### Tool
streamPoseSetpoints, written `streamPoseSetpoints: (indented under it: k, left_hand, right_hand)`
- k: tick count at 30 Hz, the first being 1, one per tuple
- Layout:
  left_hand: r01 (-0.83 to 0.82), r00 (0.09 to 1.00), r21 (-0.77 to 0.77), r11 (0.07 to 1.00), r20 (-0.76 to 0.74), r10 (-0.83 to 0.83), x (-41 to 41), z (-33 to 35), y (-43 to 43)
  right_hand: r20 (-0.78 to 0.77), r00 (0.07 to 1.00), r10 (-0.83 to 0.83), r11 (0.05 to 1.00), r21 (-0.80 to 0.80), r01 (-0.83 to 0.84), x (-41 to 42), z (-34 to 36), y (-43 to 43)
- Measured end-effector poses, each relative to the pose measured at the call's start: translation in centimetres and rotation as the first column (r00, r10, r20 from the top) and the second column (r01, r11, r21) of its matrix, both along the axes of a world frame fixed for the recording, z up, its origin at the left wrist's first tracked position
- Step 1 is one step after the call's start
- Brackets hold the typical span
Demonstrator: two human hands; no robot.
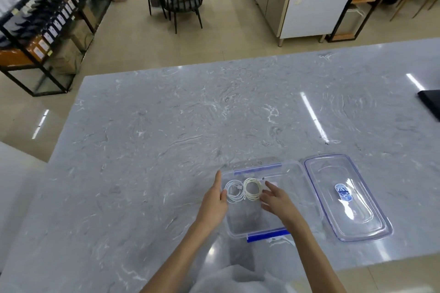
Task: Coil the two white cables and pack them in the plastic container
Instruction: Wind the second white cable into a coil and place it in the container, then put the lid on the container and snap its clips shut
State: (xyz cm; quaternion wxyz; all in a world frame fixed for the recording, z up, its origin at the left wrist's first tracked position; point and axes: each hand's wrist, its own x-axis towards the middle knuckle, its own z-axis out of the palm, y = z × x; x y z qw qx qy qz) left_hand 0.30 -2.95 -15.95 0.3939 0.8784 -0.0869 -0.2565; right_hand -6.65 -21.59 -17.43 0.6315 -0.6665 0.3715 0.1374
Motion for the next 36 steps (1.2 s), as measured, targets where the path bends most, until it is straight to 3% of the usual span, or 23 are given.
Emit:
streamPoseSetpoints:
  k: [3, 6, 8, 9, 10, 14, 17, 19, 22, 24, 29, 33, 36]
  left_hand:
    - [0.046, 0.998, -0.024, 0.999, -0.041, -0.047, 0.4, 0.8, 0.2]
    - [0.082, 0.997, 0.001, 0.997, 0.003, -0.082, 0.6, 1.1, 0.0]
    - [0.095, 0.993, 0.048, 0.994, 0.071, -0.098, 0.6, 1.0, -0.3]
    - [0.106, 0.991, 0.054, 0.993, 0.078, -0.11, 0.4, 1.0, -0.6]
    - [0.126, 0.989, 0.044, 0.991, 0.069, -0.128, 0.3, 0.9, -0.8]
    - [0.142, 0.989, 0.007, 0.99, 0.034, -0.142, -0.4, 0.0, -1.6]
    - [0.103, 0.993, 0.043, 0.994, 0.045, -0.105, -1.0, -0.3, -2.3]
    - [0.071, 0.986, 0.219, 0.973, 0.135, -0.102, -1.2, 0.1, -2.9]
    - [0.074, 0.898, 0.39, 0.918, 0.374, -0.231, -1.2, 1.4, -6.0]
    - [0.155, 0.836, 0.434, 0.887, 0.421, -0.352, -0.8, 2.5, -9.8]
    - [0.393, 0.725, 0.421, 0.818, 0.405, -0.557, -0.3, 2.8, -21.9]
    - [0.435, 0.727, 0.498, 0.75, 0.298, -0.619, -0.1, 1.1, -29.4]
    - [0.468, 0.779, 0.55, 0.692, 0.114, -0.617, 0.0, -0.7, -32.2]
  right_hand:
    - [-0.008, 1.0, 0.03, 0.995, -0.1, -0.03, -0.4, 1.6, 0.9]
    - [0.057, 0.998, -0.027, 0.919, -0.392, 0.047, -2.2, 2.7, 1.5]
    - [0.077, 0.989, -0.124, 0.721, -0.678, 0.143, -4.0, 3.1, 1.6]
    - [0.058, 0.987, -0.153, 0.603, -0.785, 0.14, -4.9, 3.1, 1.6]
    - [0.029, 0.985, -0.167, 0.55, -0.827, 0.118, -5.9, 3.0, 1.5]
    - [-0.037, 0.995, -0.09, 0.764, -0.644, 0.045, -8.4, 3.0, 0.9]
    - [-0.006, 0.999, -0.046, 0.764, -0.644, 0.032, -9.2, 3.0, 0.4]
    - [0.048, 0.995, -0.087, 0.803, -0.587, 0.098, -9.7, 3.3, -0.1]
    - [0.153, 0.945, -0.289, 0.787, -0.523, 0.326, -11.3, 3.5, -2.5]
    - [0.116, 0.89, -0.441, 0.754, -0.49, 0.438, -12.8, 3.2, -4.9]
    - [0.045, 0.796, -0.604, 0.717, -0.407, 0.567, -16.3, 1.0, -10.6]
    - [-0.063, 0.791, -0.608, 0.779, -0.235, 0.581, -17.6, -0.7, -14.9]
    - [-0.076, 0.83, -0.552, 0.832, -0.108, 0.544, -18.2, -0.9, -17.6]
